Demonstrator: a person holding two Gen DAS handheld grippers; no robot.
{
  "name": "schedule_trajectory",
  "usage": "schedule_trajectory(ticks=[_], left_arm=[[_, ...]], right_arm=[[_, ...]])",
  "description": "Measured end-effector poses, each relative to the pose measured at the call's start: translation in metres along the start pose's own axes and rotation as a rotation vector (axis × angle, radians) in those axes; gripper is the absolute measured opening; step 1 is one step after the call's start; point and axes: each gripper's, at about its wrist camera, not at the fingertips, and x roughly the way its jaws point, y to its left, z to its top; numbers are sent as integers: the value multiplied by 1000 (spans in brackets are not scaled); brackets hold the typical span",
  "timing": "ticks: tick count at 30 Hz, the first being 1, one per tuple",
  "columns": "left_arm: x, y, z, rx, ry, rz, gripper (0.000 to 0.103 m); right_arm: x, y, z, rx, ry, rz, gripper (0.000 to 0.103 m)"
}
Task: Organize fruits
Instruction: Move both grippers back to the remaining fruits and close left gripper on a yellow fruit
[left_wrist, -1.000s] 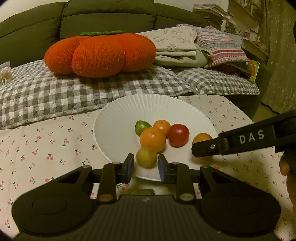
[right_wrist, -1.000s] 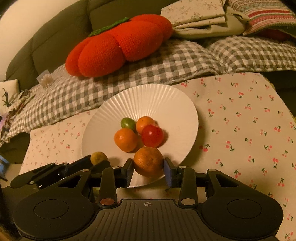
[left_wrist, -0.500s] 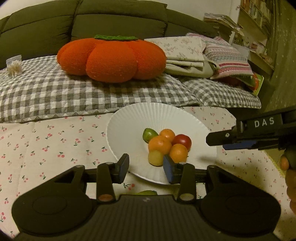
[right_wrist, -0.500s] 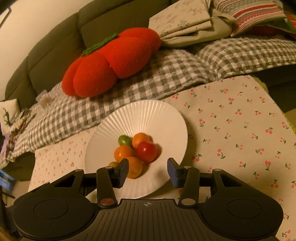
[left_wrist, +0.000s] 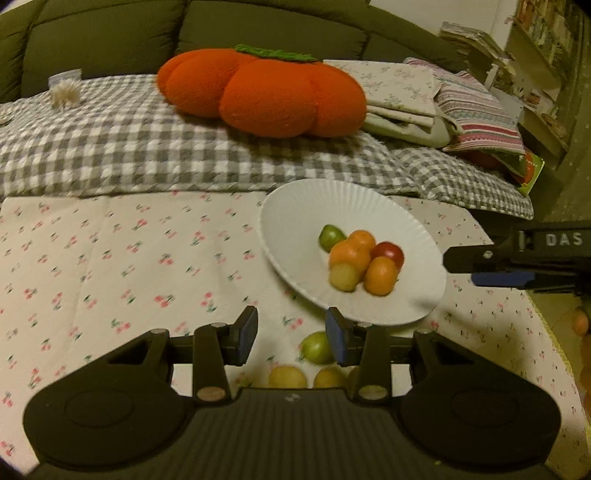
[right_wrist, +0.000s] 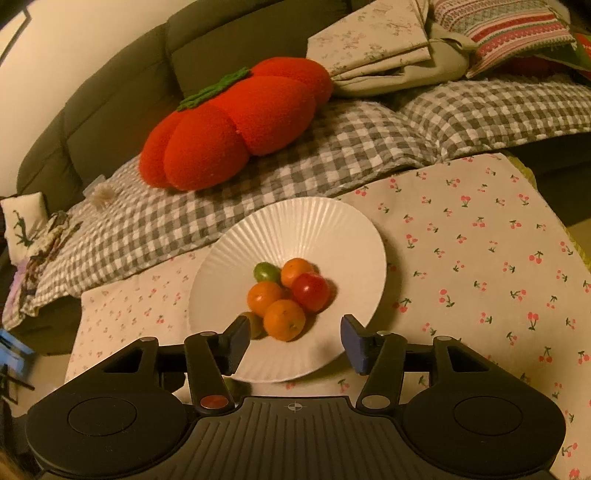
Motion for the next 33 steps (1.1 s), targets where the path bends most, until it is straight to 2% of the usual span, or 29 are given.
schedule_trajectory(ticks=[10,12,14,19,23,26,33], left_arm=[[-13,-4,-18,29,75,16,41],[-13,-6,-19,42,79,26,45],[-11,-4,-20,32,87,34,46],[-6,3,-23,-9,103,23,46],[0,-2,-31,36,115,21,47],[4,-4,-34,58,119,22,53],[12,-6,-37,98,107,28,60]], right_arm=[[-15,15,-15,-63,22,49,59],[-14,15,-17,-65,30,51,59],[-13,15,-21,-76,41,54,67],[-3,22,-36,-150,106,53,67],[1,25,-42,-169,130,62,68],[2,26,-44,-167,141,61,71],[11,28,-51,-194,197,22,76]])
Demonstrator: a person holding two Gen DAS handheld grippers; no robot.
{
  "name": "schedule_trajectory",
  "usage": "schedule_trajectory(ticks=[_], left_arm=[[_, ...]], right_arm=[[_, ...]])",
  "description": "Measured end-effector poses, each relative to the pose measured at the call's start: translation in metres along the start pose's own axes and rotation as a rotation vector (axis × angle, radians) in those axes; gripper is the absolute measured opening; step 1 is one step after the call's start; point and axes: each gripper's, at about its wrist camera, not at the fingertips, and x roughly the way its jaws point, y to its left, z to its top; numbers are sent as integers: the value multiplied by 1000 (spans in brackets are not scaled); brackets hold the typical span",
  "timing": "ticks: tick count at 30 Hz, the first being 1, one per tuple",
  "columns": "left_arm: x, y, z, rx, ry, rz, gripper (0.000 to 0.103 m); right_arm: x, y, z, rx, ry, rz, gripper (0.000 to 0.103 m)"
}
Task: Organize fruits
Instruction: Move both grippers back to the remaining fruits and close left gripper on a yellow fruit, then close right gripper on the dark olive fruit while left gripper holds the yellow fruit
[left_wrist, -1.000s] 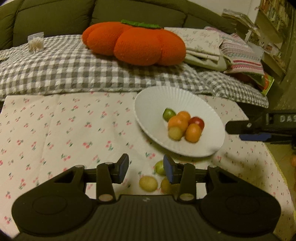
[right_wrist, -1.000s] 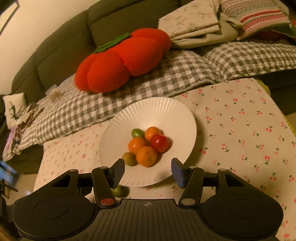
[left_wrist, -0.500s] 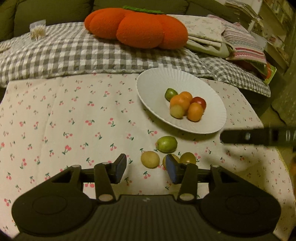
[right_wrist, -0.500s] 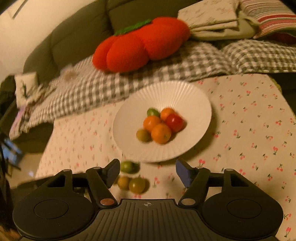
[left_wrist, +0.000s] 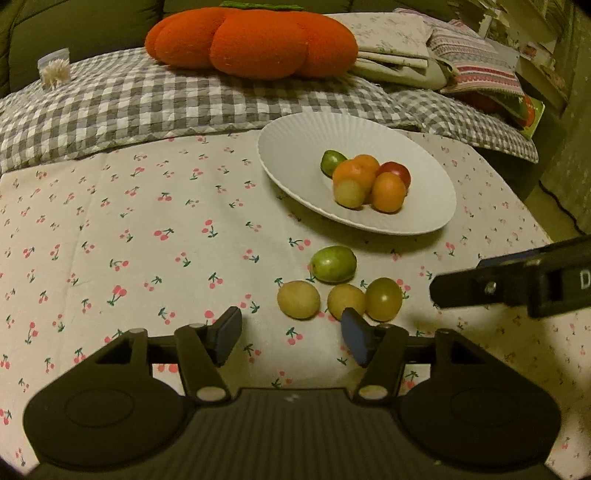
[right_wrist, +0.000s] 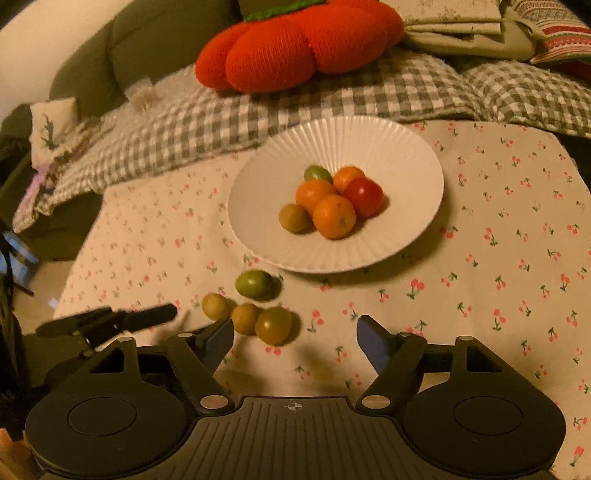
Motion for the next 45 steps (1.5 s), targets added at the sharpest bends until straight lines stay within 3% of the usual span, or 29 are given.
schedule_trajectory(ticks=[6,14,20,31,38,45], left_arm=[[6,-4,0,75,-33,25,61],[7,5,4,27,-42,10,59],[9,13,3,-36,-34,-2,50],[13,-1,1,15,-49,-3,38],[20,-16,-6,99,-57,16,23],[17,-9,-4,59,-48,0,22]], right_arm=[[7,0,-4,7,41,6,77],[7,-2,-4,5,46,4,78],[8,-1,-3,2,45,1,78],[9,0,-3,-1,46,-6,78],[11,-1,-2,-4,53,-12,78],[12,-6,0,15,39,-7,78]])
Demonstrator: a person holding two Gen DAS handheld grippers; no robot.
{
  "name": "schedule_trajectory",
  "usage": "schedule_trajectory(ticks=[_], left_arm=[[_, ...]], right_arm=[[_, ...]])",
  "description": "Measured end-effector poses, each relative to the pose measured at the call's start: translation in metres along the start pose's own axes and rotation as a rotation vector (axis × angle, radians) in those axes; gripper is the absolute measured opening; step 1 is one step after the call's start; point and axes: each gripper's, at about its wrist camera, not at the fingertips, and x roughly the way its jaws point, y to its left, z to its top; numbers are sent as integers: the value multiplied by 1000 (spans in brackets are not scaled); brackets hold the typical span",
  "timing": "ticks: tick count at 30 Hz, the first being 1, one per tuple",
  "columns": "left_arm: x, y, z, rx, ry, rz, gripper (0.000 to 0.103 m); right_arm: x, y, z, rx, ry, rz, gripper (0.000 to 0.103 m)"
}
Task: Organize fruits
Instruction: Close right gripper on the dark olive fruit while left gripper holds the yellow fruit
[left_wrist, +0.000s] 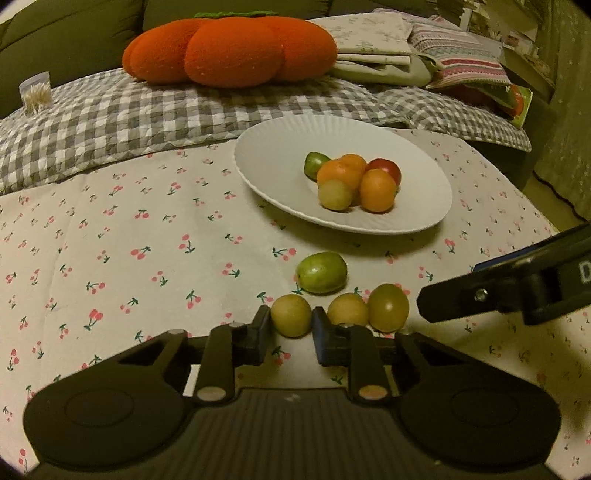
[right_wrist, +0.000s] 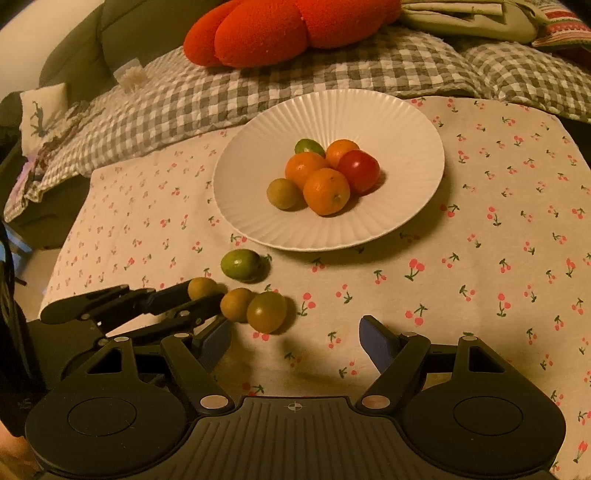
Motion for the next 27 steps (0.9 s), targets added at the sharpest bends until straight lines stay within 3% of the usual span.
schedule_trajectory(ticks=[10,16,21,27], left_arm=[[-14,16,3,-131,72,36,22],[-19,30,1,-199,109,64,22],[-19,36,-2,-220,126,72,22],[-18,37,-2,-218,130,77,22]], right_arm=[[14,9,-2,-43,7,9,78],[26,33,-10,-245,-9,-21,73],[38,36,-11,-292,-9,-61,62],[41,41,-12,-342,-33,-75,36]])
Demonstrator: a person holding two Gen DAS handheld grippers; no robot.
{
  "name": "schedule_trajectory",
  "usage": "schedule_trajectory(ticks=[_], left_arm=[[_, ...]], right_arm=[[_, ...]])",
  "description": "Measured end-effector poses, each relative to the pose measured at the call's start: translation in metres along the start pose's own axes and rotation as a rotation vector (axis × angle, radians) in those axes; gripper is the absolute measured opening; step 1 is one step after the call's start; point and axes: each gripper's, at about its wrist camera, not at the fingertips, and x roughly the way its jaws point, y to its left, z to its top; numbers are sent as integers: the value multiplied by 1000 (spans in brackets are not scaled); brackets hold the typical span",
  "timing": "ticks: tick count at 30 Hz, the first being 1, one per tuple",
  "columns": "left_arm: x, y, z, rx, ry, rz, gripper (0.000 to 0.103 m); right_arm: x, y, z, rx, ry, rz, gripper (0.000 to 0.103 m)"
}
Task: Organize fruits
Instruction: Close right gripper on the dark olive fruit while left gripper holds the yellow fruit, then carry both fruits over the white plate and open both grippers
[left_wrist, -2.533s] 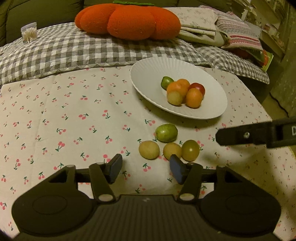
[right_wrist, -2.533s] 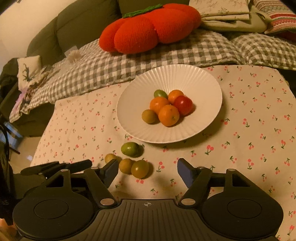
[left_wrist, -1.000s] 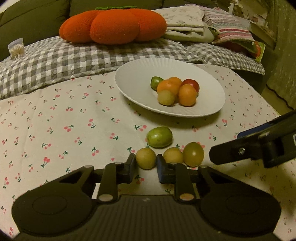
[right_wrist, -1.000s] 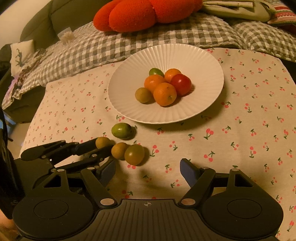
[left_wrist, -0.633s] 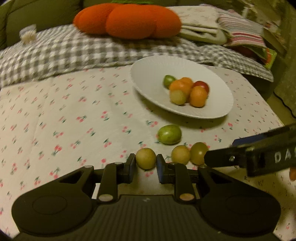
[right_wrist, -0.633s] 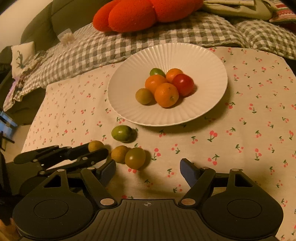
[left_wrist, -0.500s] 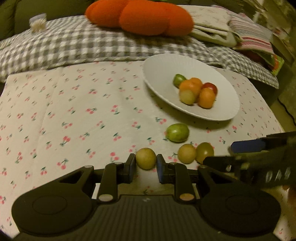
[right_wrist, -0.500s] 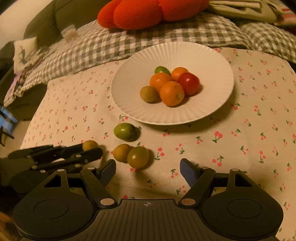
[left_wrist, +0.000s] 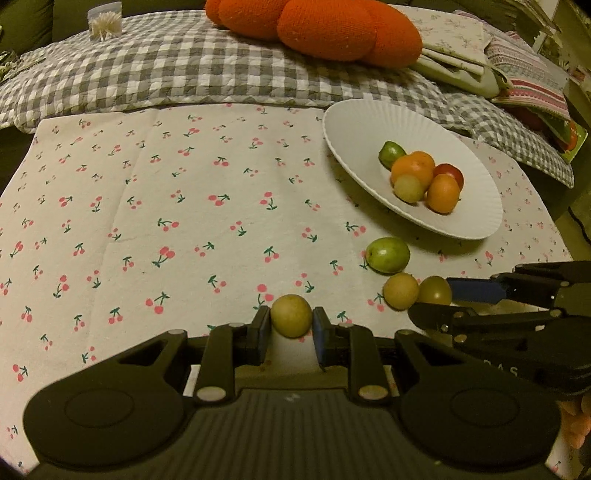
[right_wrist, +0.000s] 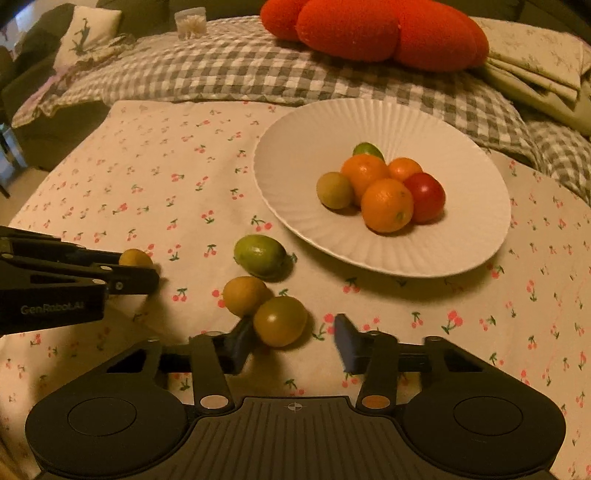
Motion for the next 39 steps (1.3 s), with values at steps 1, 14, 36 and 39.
schedule_trajectory(ticks=[1,14,36,39], left_arm=[[0,0,0,2,0,1,22],[1,-1,2,2,-2,8,22],[-8,-9,1,28,-34,8,22],[-11,-12,2,32,-48,6,22]], right_arm=[[0,2,1,-9,1,5,31],[-7,4,3,-12,8,-10,27],[-44,6,8,18,-52,59,27],[-49,4,10,28,-61,64,27]])
